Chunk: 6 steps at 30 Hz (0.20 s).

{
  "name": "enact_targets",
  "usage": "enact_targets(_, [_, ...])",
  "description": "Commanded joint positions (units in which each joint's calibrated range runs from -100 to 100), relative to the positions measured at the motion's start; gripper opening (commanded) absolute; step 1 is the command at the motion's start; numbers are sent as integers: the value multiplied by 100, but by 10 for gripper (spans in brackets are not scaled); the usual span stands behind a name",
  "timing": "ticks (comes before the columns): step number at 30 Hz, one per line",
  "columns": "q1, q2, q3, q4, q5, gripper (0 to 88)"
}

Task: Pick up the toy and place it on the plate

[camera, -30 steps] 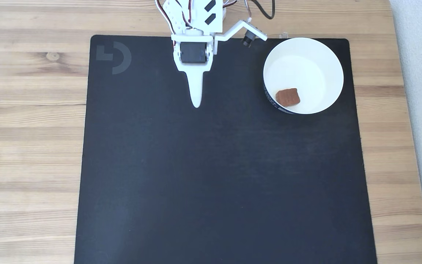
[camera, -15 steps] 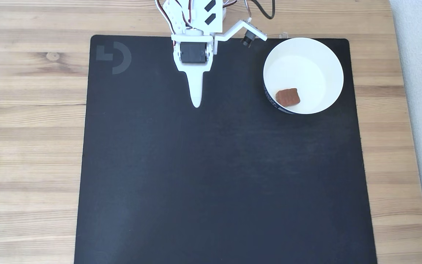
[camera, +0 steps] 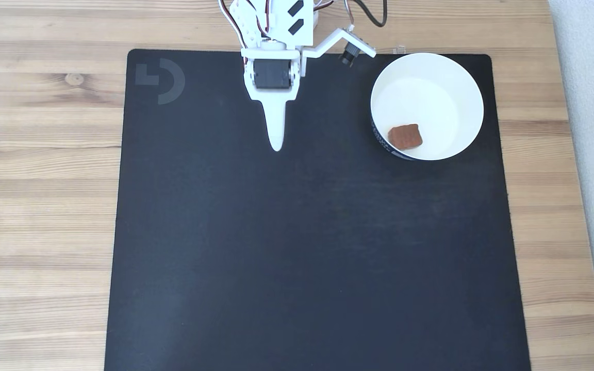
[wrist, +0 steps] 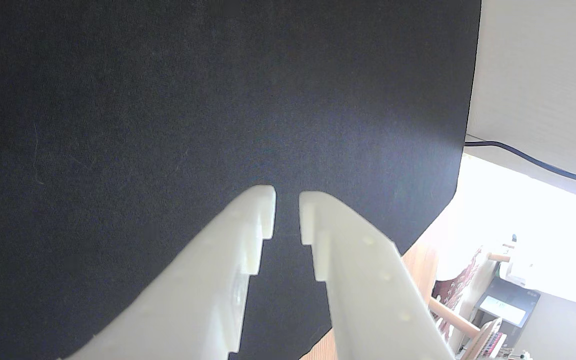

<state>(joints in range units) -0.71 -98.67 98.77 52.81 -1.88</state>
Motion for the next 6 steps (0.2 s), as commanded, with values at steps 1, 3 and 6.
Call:
enact_targets(1, [25, -75, 78, 28, -21, 23])
enact_targets(3, [25, -75, 78, 28, -21, 23])
enact_targets(6, [25, -75, 78, 28, -21, 23])
